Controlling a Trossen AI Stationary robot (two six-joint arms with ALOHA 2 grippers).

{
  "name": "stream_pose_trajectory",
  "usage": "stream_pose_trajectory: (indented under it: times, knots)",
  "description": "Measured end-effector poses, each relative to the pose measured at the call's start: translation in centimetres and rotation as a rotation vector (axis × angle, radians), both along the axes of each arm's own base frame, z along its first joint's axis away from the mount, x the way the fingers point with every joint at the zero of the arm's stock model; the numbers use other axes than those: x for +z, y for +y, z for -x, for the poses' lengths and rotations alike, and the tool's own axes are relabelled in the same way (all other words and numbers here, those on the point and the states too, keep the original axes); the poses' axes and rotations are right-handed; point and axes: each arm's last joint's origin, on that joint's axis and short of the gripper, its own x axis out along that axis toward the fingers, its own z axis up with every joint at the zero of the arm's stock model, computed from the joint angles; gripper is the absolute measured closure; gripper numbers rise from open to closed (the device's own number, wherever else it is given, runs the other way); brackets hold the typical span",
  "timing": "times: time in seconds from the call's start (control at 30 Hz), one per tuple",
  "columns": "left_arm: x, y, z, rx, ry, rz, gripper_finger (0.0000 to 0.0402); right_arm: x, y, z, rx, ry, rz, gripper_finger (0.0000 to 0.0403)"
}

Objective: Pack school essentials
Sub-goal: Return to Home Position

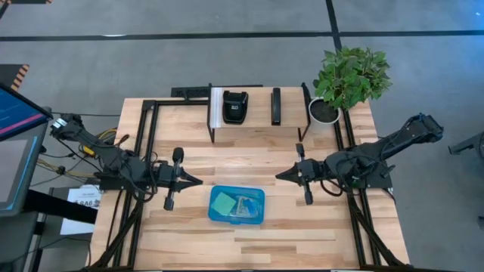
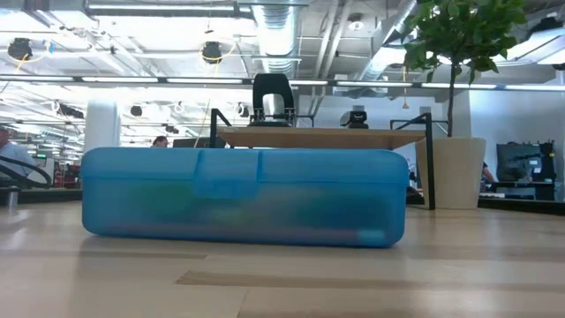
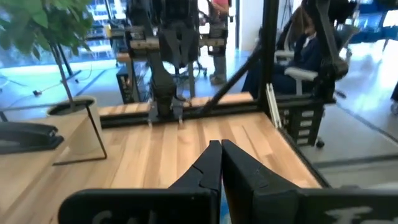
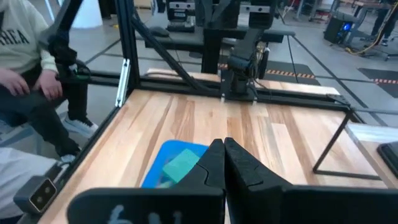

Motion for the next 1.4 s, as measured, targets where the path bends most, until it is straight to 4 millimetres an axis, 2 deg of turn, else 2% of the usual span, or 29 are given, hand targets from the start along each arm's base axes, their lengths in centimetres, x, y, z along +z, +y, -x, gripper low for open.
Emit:
stream_pose_trajectory:
  times: [0.1, 0.2, 0.67, 0.83, 0.97, 1.23, 1.4]
  knots:
    - [0.4, 0.3, 0.5, 0.001, -0.023, 0.017, 0.0401, -0.3, -0.2, 0.6, 0.0, -0.003, -0.001, 0.0391]
    - [0.0, 0.7, 1.1, 0.003, -0.033, 0.027, 0.0402, -1.0, -0.5, 1.2, -0.004, 0.004, 0.002, 0.0391]
    - [-4.4, 3.2, 5.1, 0.027, -0.204, 0.115, 0.0402, -2.4, -3.4, 5.8, -0.105, -0.08, -0.015, 0.0391]
    - [-5.9, 4.1, 5.7, 0.058, -0.233, 0.139, 0.0401, -3.2, -4.3, 7.1, -0.132, -0.105, -0.021, 0.0391]
    - [-6.9, 5.0, 5.4, 0.128, -0.242, 0.178, 0.0401, -3.7, -4.9, 7.8, -0.151, -0.139, -0.002, 0.0391]
    - [-6.7, 7.0, 4.4, 0.104, -0.268, 0.183, 0.0401, -3.2, -6.3, 9.1, -0.168, -0.206, 0.062, 0.0391]
    - [-5.4, 7.8, 5.3, 0.048, -0.347, 0.155, 0.0401, -3.4, -6.9, 10.6, -0.168, -0.192, 0.042, 0.0391]
